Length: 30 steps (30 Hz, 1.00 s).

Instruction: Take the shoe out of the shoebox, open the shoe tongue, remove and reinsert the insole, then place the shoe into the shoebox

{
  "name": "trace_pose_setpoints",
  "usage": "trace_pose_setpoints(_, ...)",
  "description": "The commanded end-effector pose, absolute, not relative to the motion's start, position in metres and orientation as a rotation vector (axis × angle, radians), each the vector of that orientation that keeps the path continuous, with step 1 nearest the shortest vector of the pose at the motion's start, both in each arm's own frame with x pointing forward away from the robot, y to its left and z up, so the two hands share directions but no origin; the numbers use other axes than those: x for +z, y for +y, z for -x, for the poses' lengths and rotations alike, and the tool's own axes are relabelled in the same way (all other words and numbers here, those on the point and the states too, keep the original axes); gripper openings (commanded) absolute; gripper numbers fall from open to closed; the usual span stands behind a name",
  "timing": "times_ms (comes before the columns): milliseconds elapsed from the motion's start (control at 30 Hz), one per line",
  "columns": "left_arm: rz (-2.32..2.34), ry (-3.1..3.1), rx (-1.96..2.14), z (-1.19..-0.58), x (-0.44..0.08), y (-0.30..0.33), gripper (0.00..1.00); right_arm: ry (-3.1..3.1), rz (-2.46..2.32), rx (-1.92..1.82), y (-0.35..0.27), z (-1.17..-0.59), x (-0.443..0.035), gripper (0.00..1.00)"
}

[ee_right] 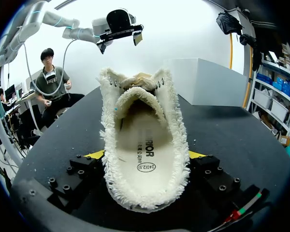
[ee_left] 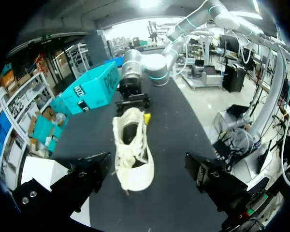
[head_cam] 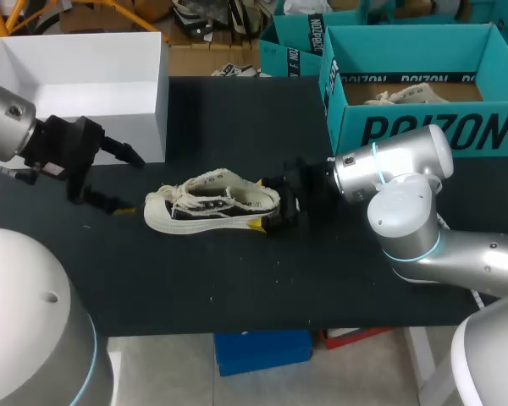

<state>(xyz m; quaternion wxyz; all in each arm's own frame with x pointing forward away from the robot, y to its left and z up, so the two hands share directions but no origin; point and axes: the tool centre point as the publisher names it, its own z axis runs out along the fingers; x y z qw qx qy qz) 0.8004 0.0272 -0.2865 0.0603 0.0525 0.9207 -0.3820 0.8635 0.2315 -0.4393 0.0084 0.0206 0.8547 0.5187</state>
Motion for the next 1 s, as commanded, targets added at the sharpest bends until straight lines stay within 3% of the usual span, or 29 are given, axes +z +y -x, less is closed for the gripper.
trace_pose_setpoints(33,0.133,2.886,-0.927,-0.808,-0.278,0.016,1.0,2.671,-0.067,1.619,0.234,-0.865,-0.442,0.0)
trace_pose_setpoints(300,0.827,2.914,-0.953,-0.813,-0.281,0.003,1.0,2.671,-0.067,1.619,0.234,-0.865,-0.442,0.0)
trace_pose_setpoints(867,0.827,2.914,-0.953,-0.813,-0.281,0.003,1.0,2.671,-0.067,1.619,0.234,-0.865,-0.442,0.0)
trace_pose_setpoints(1000,1.413,2.583,-0.975,-0.841,-0.295,-0.011,1.0,2.671,-0.067,1.619,0.234,-0.865,-0.442,0.0)
